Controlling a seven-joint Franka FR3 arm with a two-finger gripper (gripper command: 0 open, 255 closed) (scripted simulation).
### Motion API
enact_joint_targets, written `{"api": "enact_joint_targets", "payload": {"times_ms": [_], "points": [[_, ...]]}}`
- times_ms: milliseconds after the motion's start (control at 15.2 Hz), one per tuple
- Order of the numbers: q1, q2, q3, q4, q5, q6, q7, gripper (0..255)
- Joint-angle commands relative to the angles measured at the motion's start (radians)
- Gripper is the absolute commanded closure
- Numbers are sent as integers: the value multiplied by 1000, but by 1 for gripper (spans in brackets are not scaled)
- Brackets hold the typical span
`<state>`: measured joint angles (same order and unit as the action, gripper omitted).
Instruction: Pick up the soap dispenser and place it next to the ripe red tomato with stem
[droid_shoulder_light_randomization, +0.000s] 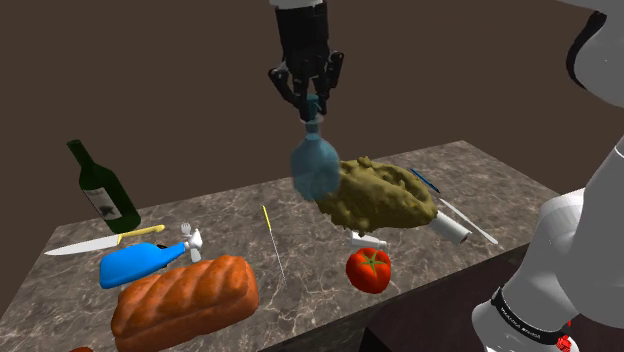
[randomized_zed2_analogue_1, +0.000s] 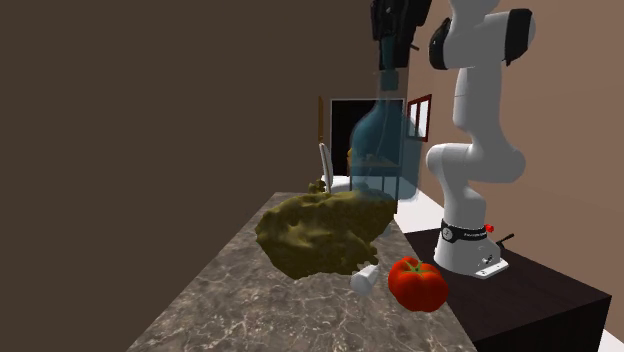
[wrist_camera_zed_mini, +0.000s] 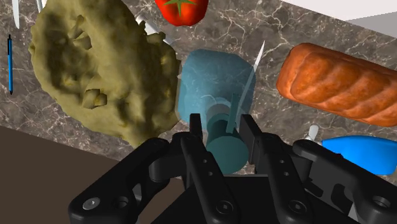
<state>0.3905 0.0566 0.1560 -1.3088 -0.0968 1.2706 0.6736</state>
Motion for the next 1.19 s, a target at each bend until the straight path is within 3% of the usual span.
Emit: {"api": "enact_joint_targets", "payload": {"times_ms": [0, 1122], "points": [[-1, -18, 0, -51, 4, 34, 3, 255], [-7, -99, -7, -385, 18, 288, 13, 255]]}}
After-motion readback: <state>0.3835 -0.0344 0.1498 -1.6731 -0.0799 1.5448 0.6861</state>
